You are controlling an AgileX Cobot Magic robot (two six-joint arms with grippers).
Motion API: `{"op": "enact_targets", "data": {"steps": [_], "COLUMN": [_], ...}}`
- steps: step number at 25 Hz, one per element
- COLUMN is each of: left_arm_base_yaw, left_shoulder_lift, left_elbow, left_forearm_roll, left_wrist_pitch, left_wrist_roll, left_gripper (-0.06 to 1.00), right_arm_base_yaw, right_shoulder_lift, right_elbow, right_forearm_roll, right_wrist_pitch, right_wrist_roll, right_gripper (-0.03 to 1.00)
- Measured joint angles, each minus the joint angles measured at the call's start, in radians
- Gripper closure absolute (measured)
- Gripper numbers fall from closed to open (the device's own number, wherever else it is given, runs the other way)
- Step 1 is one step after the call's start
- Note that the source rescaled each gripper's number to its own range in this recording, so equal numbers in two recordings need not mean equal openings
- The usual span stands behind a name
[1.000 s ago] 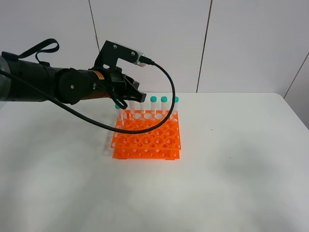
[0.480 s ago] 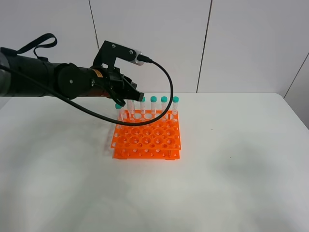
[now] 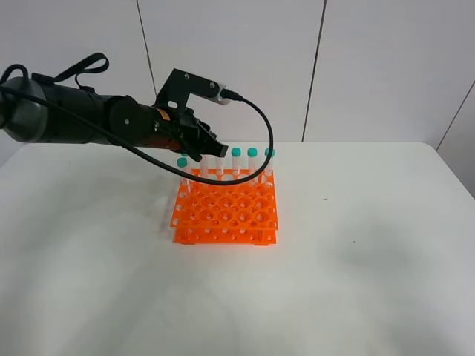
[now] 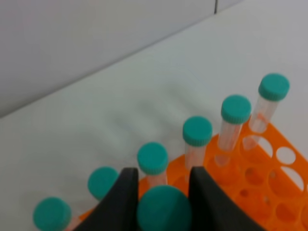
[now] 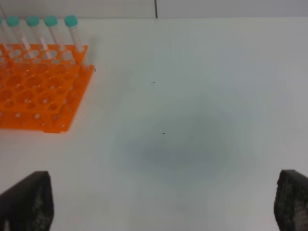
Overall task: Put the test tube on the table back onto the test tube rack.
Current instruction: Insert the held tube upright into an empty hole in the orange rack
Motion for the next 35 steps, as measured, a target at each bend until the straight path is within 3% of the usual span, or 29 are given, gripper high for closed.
{"op": "enact_targets", "data": {"steps": [22, 35], "left_arm_base_yaw": [0.011, 0.011], "left_shoulder_lift": [0.037, 0.037], "left_elbow": [0.062, 0.063], "left_forearm_roll": [-0.004, -0.004], "left_wrist_pitch": [-0.126, -0.15], "left_wrist_roll": [0.002, 0.002], "left_gripper": [0.94, 0.94], "right_arm_base_yaw": [0.0, 0.0], "right_shoulder_lift": [0.0, 0.0], "right_elbow": [0.0, 0.0], "right_forearm_roll": [0.0, 0.0], "right_wrist_pitch": [0.0, 0.0], "right_wrist_roll": [0.0, 0.0], "right_gripper": [-0.03, -0.03]}}
